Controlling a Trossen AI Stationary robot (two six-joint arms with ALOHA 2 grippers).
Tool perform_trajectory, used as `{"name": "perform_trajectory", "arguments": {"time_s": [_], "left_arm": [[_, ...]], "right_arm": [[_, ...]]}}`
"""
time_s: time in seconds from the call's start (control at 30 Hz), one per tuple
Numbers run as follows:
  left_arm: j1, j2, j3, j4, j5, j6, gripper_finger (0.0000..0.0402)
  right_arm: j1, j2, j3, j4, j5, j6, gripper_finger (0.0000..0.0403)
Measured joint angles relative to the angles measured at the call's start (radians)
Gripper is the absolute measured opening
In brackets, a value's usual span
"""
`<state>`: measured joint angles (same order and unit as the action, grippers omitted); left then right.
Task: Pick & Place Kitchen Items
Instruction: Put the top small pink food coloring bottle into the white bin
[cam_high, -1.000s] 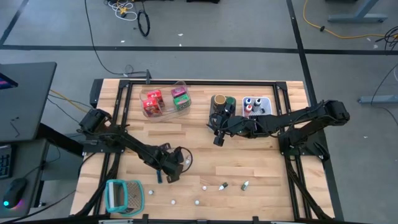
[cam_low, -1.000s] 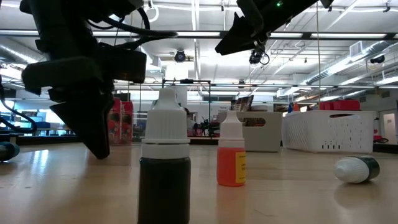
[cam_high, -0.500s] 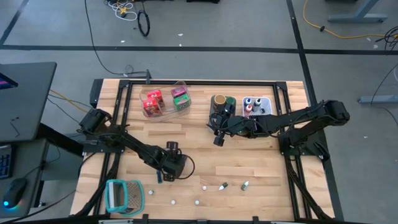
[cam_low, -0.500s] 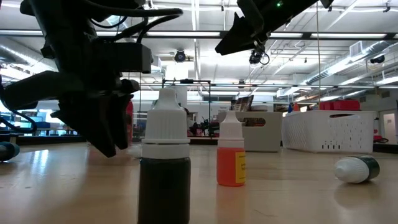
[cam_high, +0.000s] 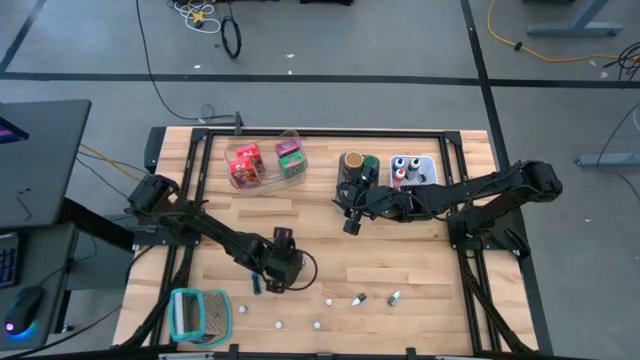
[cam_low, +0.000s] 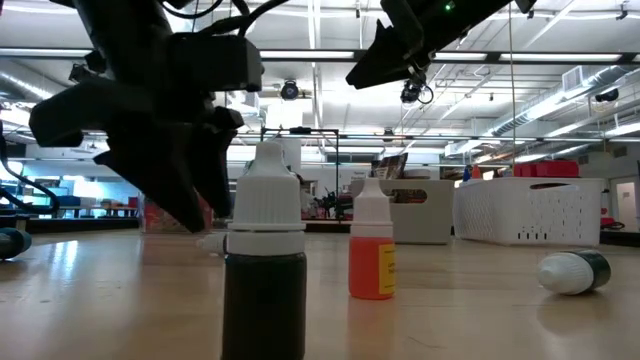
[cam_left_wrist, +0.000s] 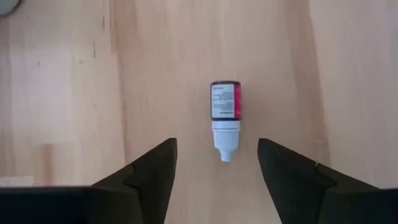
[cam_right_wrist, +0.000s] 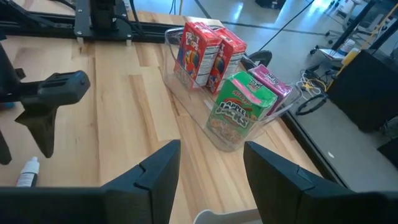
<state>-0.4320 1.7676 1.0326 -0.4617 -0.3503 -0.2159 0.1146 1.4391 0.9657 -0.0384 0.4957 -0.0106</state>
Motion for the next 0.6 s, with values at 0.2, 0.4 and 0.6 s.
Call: {"name": "perform_trajectory", "arguments": {"time_s": [0.2, 0.4, 0.6], "left_arm": [[0.014, 0.0, 0.0, 0.009, 0.037, 0.056, 0.0236], [0.043, 0.001, 0.0, 0.106, 0.078, 0.127, 0.0236], [0.082, 0.052, 0.001, 0.154, 0.127, 0.133, 0.0236]], "right_arm": [[0.0, 0.0, 0.0, -0.001, -0.005, 0.009, 0.0188], [0.0, 0.0, 0.0, -0.001, -0.044, 0.019, 0.0188], [0.0, 0.0, 0.0, -0.005, -0.044, 0.019, 0.0188]]}}
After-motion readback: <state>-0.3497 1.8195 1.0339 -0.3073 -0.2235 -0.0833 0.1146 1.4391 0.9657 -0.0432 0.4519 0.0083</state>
